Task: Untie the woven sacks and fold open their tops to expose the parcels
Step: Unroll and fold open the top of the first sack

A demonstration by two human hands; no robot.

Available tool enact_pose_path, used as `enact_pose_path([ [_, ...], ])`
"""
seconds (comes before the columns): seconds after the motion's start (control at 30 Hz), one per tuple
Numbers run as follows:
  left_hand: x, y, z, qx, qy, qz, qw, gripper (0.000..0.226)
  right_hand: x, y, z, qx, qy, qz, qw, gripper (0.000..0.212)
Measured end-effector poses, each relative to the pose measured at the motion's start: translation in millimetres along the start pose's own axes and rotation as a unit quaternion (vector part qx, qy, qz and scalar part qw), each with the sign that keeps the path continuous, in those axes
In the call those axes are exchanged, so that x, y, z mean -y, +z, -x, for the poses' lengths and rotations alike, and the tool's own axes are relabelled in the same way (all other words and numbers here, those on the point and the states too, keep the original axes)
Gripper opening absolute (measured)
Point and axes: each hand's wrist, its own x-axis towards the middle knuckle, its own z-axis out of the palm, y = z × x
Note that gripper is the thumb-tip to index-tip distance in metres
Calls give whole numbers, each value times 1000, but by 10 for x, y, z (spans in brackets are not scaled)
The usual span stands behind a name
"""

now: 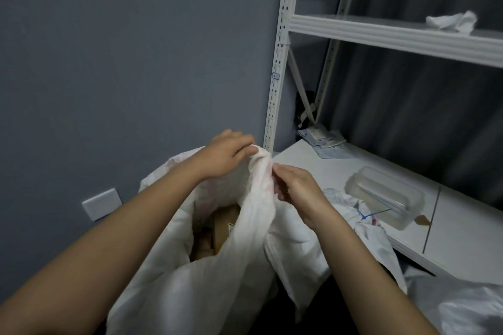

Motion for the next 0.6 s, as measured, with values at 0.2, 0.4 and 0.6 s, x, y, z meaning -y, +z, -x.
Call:
enact_pose_path([
  [0.2,-148,-179,-70,-80,-78,-64,992,25,132,114,-100,-6,-1,29,1000,18],
  [0.4,-525,-334,445,-84,-284,59,953,57,385,289,-613,-7,76,-144,987,10],
  [0.6,-371,-417,559,-73,-279,-103,952,18,603,585,-882,-2,88,-263,961,6],
])
